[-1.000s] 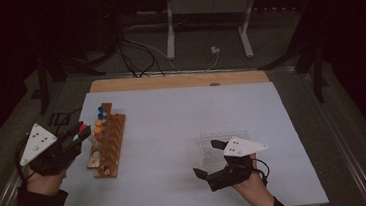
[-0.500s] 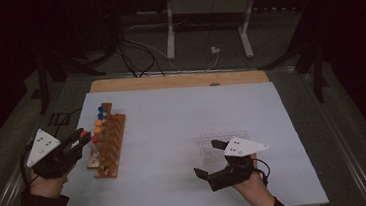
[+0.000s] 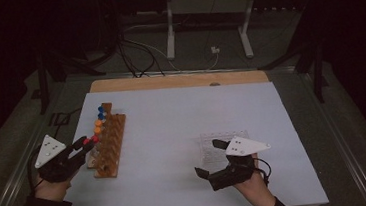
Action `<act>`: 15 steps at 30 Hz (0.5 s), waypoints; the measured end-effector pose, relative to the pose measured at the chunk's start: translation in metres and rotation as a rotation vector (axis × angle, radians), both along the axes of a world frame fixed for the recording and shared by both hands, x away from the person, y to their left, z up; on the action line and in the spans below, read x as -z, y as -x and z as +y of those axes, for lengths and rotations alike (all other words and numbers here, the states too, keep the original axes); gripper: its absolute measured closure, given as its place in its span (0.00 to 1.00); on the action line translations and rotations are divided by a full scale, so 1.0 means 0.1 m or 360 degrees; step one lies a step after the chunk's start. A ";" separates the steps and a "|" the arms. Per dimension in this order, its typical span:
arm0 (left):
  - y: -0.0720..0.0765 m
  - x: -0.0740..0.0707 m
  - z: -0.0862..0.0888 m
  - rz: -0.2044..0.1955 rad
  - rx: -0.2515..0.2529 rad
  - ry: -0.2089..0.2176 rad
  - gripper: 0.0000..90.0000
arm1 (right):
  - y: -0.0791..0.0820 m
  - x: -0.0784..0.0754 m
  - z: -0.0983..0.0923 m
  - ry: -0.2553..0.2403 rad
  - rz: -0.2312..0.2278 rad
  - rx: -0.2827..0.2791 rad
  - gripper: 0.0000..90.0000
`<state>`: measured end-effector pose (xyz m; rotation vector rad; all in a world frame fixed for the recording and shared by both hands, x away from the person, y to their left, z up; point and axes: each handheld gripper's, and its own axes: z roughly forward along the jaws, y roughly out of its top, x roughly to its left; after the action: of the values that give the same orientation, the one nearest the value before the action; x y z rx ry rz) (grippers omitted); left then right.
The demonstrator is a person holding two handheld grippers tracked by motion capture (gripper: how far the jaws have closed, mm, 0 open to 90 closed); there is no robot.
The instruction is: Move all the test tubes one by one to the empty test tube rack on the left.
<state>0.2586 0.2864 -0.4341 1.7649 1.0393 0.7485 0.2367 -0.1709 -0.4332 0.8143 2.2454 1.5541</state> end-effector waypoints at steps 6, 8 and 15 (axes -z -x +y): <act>-0.02 0.07 0.00 0.0042 -0.0008 -0.0004 0.79 | 0.00 0.00 0.00 0.0001 0.0002 0.0003 0.00; -0.03 0.09 0.01 0.0057 -0.0007 0.0003 0.79 | 0.00 0.00 0.00 -0.0002 0.0004 0.0003 0.00; -0.05 0.17 0.03 0.0098 0.0006 0.0009 0.79 | 0.00 0.00 0.00 0.0001 0.0004 0.0005 0.00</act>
<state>0.2633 0.2896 -0.4516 1.7943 1.0777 0.6923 0.2372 -0.1712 -0.4330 0.8197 2.2453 1.5518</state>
